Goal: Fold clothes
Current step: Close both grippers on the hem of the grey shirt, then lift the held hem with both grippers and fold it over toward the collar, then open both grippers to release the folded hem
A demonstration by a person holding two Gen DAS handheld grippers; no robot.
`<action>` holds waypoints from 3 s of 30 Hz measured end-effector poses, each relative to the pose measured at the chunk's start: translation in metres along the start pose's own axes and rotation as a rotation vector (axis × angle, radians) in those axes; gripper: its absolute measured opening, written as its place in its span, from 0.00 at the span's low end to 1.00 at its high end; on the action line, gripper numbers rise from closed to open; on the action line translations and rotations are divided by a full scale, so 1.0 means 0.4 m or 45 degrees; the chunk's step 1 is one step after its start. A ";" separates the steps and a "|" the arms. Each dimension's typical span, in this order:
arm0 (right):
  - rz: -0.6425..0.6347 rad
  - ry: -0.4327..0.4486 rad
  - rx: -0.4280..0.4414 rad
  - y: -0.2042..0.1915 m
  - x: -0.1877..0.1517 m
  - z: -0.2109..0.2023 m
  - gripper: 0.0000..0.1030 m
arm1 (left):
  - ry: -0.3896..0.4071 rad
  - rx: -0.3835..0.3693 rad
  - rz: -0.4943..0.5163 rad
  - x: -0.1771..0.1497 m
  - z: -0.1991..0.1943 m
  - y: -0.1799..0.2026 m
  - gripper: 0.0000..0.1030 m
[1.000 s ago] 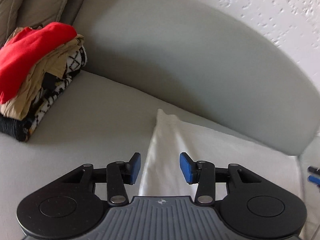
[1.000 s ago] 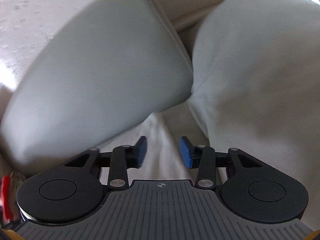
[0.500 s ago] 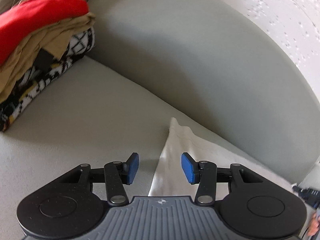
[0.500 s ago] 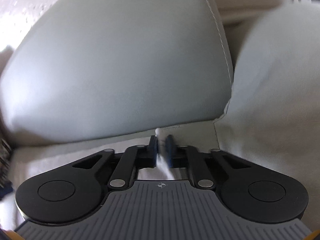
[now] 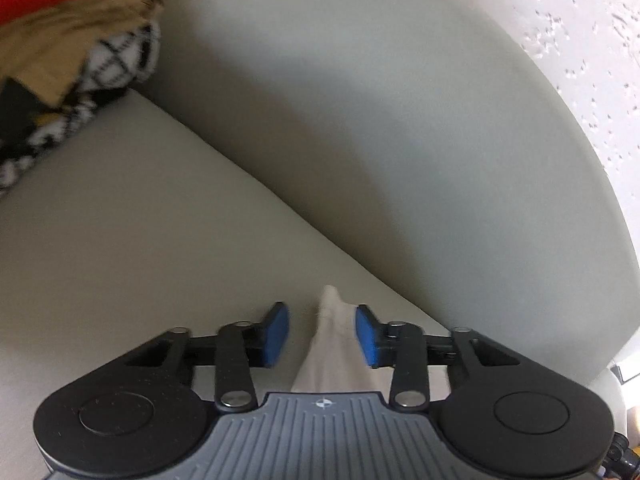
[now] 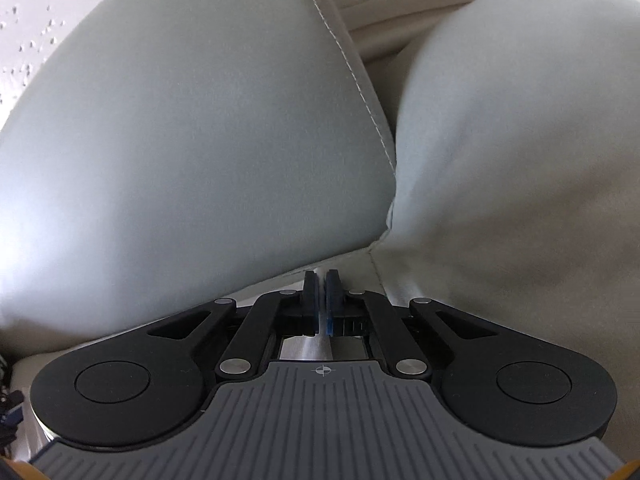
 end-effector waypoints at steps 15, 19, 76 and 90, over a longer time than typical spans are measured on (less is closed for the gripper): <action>0.126 0.088 -0.001 0.032 0.034 -0.087 0.02 | 0.084 0.018 0.192 0.031 -0.088 0.072 0.01; 0.130 0.068 0.029 0.043 0.033 -0.173 0.02 | 0.069 -0.004 0.201 0.018 -0.169 0.128 0.02; -0.148 -0.162 0.149 0.385 -0.567 -0.995 0.49 | -0.132 0.395 0.633 -0.616 -0.845 0.279 0.39; -0.385 -0.536 0.190 0.134 -0.627 -0.748 0.30 | -0.537 0.139 0.675 -0.736 -0.492 0.373 0.42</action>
Point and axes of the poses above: each gripper's, at about its wrist camera, not at the fingertips, and z roughly the way its jaws point, y to its right, x to its top, the point moved 10 cm from there along z, roughly the way its jaws point, and after that the axes turned 14 degrees about -x, right-handed, at the moved point
